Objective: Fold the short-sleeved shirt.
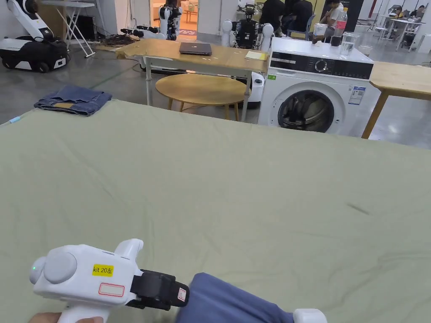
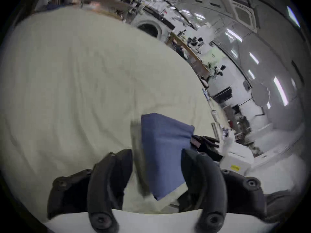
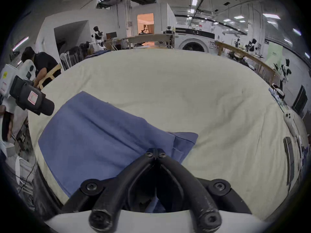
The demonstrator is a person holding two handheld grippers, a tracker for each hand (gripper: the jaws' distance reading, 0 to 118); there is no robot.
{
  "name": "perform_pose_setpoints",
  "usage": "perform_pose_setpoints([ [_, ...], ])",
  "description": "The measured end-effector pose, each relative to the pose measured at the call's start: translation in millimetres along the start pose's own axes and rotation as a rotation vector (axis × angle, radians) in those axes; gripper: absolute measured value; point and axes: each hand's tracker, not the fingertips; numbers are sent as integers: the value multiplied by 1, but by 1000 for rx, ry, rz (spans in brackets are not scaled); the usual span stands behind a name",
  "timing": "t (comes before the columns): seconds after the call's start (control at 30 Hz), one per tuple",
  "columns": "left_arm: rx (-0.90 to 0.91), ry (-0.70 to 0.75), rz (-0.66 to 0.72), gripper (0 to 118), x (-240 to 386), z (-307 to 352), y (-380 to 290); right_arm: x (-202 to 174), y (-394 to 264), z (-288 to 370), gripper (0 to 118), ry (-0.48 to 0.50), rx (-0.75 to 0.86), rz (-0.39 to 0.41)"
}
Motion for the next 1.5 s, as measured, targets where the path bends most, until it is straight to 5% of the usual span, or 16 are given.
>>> perform_pose_setpoints([
  [0.2, -72, -170, 151, 73, -32, -19, 9, 1, 1, 0, 0, 6, -6, -9],
  [0.63, -179, -489, 276, 73, -49, -99, -9, 1, 1, 0, 0, 4, -9, -15],
  [0.7, -171, -460, 278, 66, -47, -101, -12, 2, 1, 0, 0, 5, -10, -18],
  [0.8, -181, -326, 244, 22, -48, -104, -17, 1, 0, 0, 0, 4, -5, -20],
  [1.17, -142, -372, 262, 16, -30, -73, -11, -4, 15, 20, 0, -20, 128, 38],
  [1.5, -94, -173, 192, 16, -30, 47, 28, -15, 68, 41, 0, -20, 343, 70],
])
